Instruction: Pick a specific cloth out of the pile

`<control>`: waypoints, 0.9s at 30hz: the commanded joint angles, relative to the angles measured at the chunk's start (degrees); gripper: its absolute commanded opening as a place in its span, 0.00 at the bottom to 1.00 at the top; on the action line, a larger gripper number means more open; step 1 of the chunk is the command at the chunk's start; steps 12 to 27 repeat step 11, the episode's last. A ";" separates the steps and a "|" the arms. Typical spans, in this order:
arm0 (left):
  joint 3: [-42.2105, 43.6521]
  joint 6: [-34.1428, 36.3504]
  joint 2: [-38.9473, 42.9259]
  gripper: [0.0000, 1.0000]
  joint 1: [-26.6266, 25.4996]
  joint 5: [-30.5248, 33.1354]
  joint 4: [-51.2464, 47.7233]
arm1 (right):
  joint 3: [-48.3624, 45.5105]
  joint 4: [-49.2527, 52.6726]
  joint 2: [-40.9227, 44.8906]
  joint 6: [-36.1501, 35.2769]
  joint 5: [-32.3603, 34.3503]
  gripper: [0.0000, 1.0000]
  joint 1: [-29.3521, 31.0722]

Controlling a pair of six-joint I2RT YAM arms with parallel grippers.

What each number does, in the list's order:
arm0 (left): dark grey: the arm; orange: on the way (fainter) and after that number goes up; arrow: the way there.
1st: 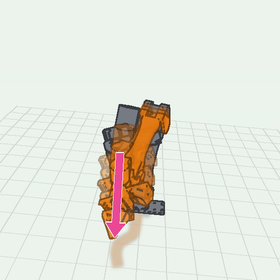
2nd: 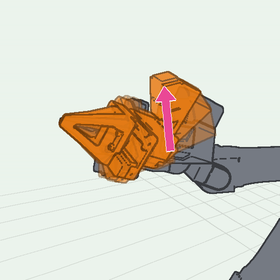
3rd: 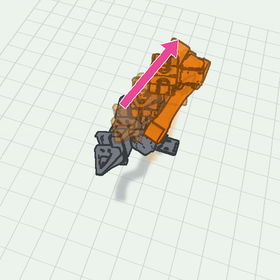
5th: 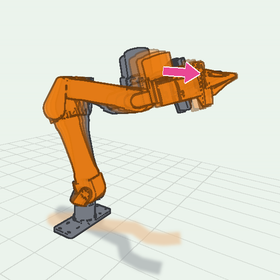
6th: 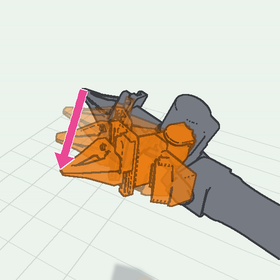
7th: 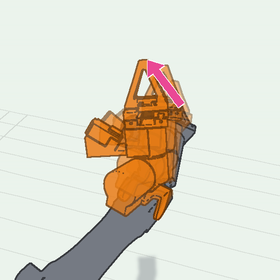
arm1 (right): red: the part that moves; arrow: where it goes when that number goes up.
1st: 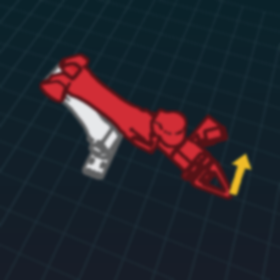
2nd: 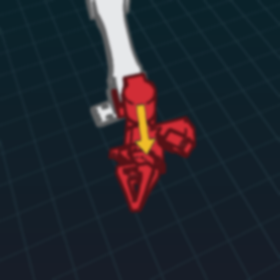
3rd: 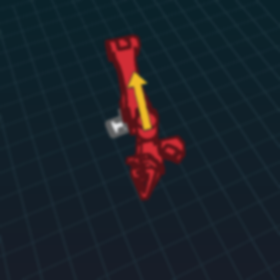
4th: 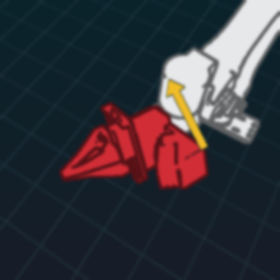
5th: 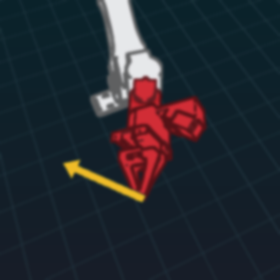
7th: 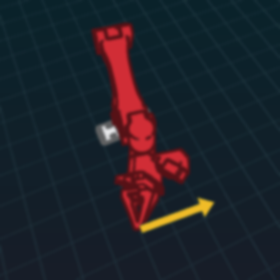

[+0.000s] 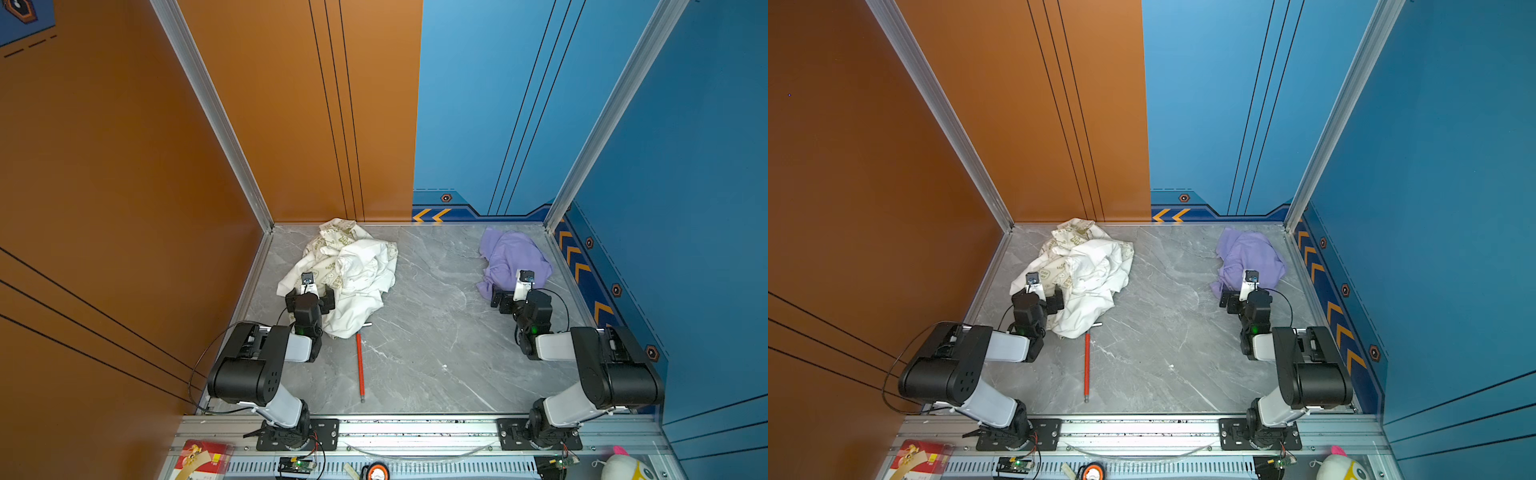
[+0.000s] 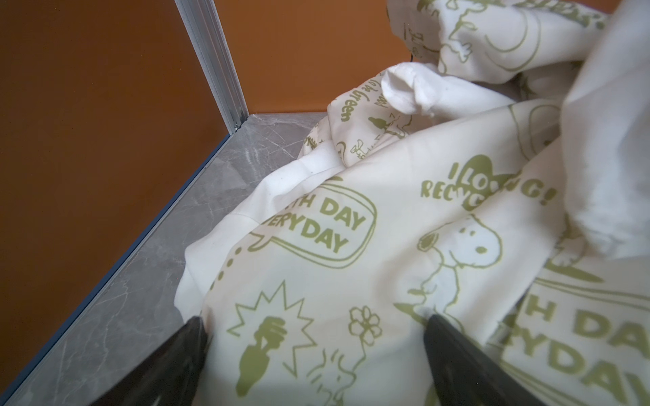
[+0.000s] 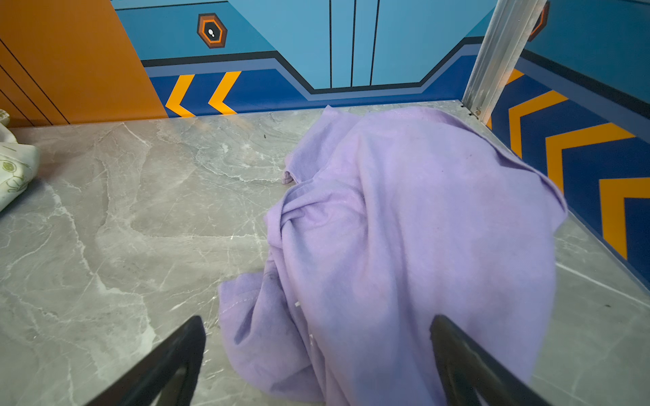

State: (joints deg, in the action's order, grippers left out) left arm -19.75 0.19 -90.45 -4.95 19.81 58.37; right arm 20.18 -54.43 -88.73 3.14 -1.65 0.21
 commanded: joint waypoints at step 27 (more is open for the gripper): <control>-0.41 0.66 0.27 0.98 -0.50 1.18 -1.16 | 0.60 1.09 0.05 -0.55 0.20 1.00 -0.21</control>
